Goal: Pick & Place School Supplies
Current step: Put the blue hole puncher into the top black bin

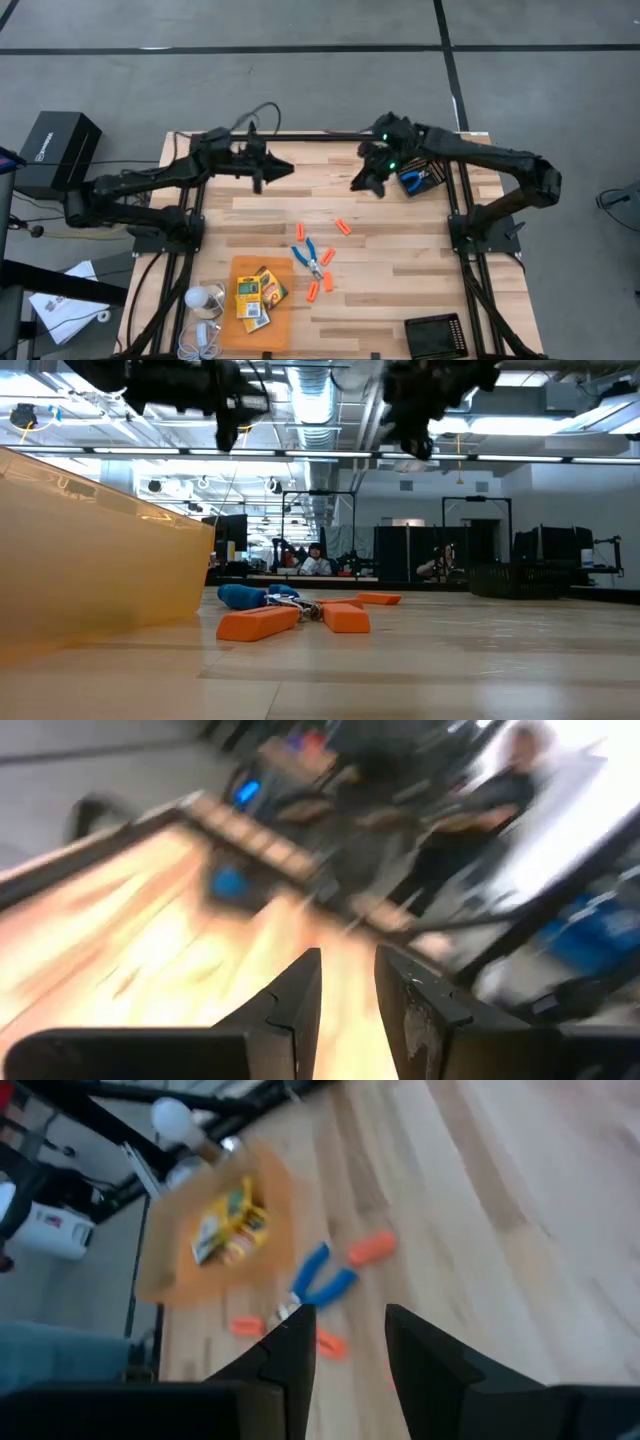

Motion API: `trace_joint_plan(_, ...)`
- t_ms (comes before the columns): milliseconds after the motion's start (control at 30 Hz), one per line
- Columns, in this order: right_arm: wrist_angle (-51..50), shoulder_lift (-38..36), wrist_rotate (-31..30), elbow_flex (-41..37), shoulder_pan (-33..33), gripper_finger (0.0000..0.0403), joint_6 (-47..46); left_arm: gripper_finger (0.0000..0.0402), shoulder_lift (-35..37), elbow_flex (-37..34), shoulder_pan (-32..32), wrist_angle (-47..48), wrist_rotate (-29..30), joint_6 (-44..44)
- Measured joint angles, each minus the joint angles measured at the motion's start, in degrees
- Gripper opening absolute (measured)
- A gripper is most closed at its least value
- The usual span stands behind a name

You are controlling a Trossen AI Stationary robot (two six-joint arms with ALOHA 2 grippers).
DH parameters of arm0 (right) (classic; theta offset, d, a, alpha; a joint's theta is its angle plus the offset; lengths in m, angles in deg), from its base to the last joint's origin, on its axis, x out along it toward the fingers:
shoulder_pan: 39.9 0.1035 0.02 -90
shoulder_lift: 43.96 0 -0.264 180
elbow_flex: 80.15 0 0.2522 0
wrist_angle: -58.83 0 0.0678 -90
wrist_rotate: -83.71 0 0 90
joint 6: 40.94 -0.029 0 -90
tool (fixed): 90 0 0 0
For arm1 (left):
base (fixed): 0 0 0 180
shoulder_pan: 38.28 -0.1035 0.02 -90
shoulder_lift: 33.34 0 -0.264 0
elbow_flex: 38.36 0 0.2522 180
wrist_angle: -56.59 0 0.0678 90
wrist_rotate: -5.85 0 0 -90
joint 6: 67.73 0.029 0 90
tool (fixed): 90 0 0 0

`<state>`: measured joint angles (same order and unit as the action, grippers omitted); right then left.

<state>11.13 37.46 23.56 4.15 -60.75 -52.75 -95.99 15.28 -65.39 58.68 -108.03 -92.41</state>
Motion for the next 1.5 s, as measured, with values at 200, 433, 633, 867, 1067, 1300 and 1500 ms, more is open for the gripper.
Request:
trace_joint_plan(200, 7.05, 0.01, -14.47, 0.0, 10.09, 0.0113, -15.72, 0.0092, -1.21, -0.02, -2.51, 16.2, 10.67, 11.32)
trace_joint_plan(433, 10.9, 8.67, -19.54, 0.02, 18.12, 0.0114, -29.27, 0.0092, -0.72, -0.01, -9.78, 25.6, 11.83, 15.85)
trace_joint_plan(633, 10.56, 19.58, -19.5, 5.13, 20.69, 0.0114, -33.71, 0.0092, -0.39, -0.02, -12.57, 33.09, 11.63, 21.43)
trace_joint_plan(867, 0.83, 31.88, -19.9, 18.63, 20.39, 0.0114, -31.87, 0.0092, -0.39, -0.04, -12.79, 34.36, 11.59, 23.33)
trace_joint_plan(1067, -7.51, 39.77, -22.26, 26.58, 20.48, 0.0114, -31.25, 0.0092, -0.39, -0.07, -12.79, 34.43, 11.59, 23.35)
trace_joint_plan(1300, -6.24, 44.39, -21.74, 28.03, 21.88, 0.0114, -33.49, 0.0092, -0.38, -0.1, -12.79, 34.47, 11.59, 23.35)
trace_joint_plan(1500, -6.54, 44.39, -21.59, 27.64, 22.46, 0.0114, -34.34, 0.0092, -0.39, -0.1, -12.79, 34.5, 10.34, 23.37)
